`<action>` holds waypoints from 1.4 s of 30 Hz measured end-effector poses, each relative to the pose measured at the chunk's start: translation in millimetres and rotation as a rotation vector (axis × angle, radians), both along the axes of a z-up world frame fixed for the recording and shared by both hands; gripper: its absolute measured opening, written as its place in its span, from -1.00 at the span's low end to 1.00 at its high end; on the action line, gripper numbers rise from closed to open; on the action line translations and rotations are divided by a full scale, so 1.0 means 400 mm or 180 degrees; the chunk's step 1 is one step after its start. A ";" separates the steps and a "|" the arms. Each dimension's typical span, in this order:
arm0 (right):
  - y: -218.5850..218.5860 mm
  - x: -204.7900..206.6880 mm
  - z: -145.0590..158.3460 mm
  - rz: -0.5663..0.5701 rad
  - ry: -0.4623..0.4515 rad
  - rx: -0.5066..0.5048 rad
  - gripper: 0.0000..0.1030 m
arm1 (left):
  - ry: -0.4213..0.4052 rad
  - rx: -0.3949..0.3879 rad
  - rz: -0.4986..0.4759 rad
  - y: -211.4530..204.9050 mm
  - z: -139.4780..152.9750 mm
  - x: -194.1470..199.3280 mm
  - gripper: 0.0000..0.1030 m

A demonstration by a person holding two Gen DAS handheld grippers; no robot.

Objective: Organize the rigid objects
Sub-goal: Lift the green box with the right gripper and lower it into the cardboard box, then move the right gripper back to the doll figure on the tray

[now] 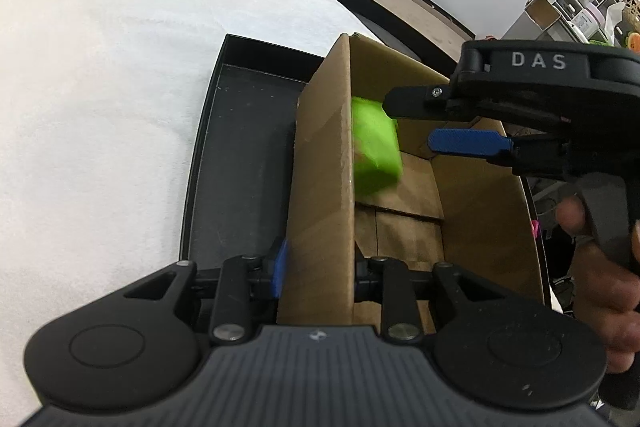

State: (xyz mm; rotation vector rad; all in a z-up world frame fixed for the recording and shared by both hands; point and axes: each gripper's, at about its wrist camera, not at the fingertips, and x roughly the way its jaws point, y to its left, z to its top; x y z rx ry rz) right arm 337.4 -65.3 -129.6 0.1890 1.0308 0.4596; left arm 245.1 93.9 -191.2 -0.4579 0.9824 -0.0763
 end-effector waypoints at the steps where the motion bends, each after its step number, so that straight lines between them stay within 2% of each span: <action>1: -0.001 -0.003 0.003 0.0021 -0.0005 0.0011 0.01 | 0.0003 0.0004 0.0000 0.000 0.000 0.000 -0.47; 10: -0.079 -0.039 0.029 -0.0066 -0.0001 -0.0029 0.03 | 0.0005 0.0066 -0.0026 -0.008 0.004 0.000 -0.47; 16: -0.158 -0.069 0.071 -0.0163 -0.0085 -0.0063 0.14 | 0.0014 0.0150 -0.0047 -0.016 0.011 0.002 -0.47; 24: -0.278 -0.095 0.095 -0.0359 -0.0140 -0.0092 0.17 | 0.0031 0.0311 -0.0018 -0.029 0.017 -0.001 -0.43; 36: -0.437 -0.140 0.072 -0.0668 -0.0075 -0.0289 0.28 | 0.0005 0.0482 -0.0008 -0.038 0.038 -0.018 -0.38; 42: -0.493 -0.153 0.032 -0.0824 0.0051 -0.0330 0.29 | -0.0029 0.0443 0.0012 -0.031 0.042 -0.024 -0.38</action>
